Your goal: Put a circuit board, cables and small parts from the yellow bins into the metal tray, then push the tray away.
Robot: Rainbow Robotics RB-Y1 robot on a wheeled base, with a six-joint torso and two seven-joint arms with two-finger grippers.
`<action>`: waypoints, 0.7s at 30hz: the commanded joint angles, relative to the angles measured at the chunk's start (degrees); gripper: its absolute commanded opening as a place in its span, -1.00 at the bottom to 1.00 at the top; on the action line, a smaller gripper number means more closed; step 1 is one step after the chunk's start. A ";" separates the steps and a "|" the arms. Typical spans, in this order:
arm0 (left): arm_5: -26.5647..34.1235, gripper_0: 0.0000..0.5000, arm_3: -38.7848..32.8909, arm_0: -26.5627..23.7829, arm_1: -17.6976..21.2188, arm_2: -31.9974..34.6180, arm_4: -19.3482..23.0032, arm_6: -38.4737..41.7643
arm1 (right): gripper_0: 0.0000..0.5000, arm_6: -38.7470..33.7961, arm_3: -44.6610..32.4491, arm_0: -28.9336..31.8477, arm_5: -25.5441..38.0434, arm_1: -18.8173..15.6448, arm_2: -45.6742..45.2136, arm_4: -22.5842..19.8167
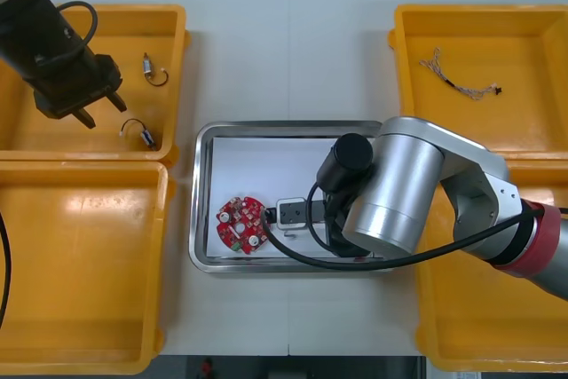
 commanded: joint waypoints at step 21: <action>-11.17 1.00 6.17 -2.85 -2.38 -7.09 3.01 -4.53 | 1.00 4.08 0.94 -1.63 -2.74 0.53 -0.84 1.59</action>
